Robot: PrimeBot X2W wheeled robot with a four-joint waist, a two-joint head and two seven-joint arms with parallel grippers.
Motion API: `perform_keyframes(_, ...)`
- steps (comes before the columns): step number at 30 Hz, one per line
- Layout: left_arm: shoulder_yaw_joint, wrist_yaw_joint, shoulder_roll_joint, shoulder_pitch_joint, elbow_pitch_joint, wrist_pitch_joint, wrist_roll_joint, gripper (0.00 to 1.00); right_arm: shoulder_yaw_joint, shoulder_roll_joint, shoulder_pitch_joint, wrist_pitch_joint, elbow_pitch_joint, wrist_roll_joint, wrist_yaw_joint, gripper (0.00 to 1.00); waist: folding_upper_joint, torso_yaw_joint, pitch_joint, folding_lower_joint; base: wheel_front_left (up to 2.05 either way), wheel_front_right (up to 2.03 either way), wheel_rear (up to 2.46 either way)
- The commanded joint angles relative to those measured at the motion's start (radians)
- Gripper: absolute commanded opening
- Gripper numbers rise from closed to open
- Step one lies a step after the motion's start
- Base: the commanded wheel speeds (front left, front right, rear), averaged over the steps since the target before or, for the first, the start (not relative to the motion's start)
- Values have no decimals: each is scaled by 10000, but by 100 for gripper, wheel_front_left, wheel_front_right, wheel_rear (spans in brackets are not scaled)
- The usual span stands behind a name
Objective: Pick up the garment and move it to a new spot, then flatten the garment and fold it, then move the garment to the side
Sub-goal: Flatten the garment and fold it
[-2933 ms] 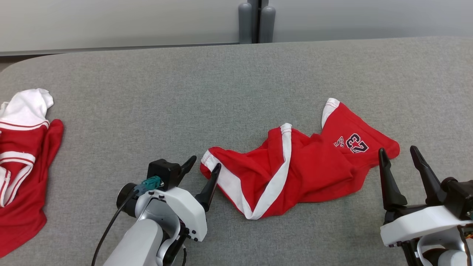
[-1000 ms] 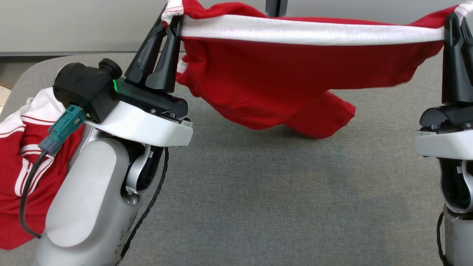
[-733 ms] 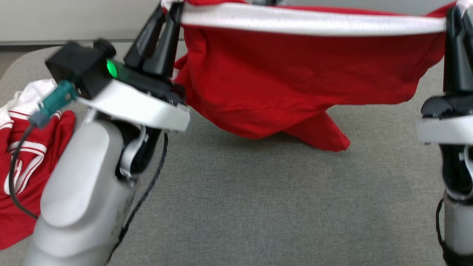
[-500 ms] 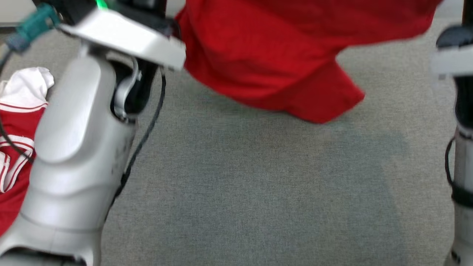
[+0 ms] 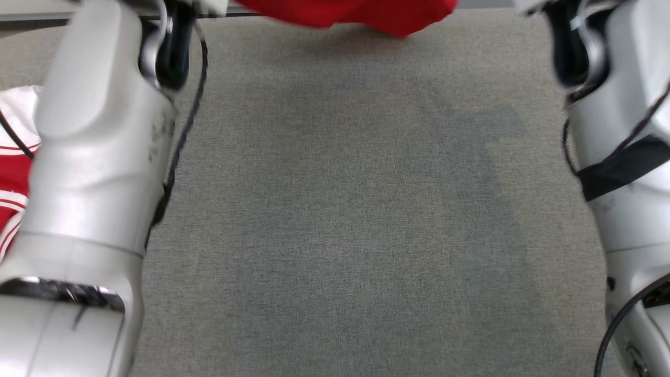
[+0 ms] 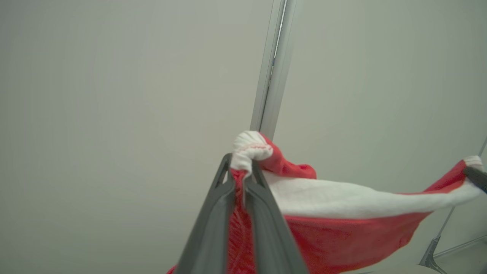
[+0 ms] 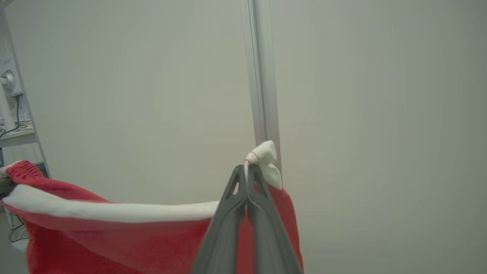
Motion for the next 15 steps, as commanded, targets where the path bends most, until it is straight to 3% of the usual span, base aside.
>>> perform_keyframes(1,112,-50,5,620,381,-34,47,0,210,67,202,-202,615,146,-7,0,0,-30,127,0,0,0,0)
perform_keyframes(8,-23,-108,-73,2244,1815,-29,-451,0,1267,366,1350,-896,3232,957,-8,0,0,-95,791,0,0,0,0)
perform_keyframes(11,-346,-125,-59,2894,1824,-29,-940,0,1633,411,1983,-1150,3602,1376,-8,0,0,-51,991,0,0,0,0)
perform_keyframes(15,-379,-134,-68,3834,1315,-30,-1161,0,1830,420,2961,-1333,3197,1894,-8,0,0,-32,970,0,0,0,0)
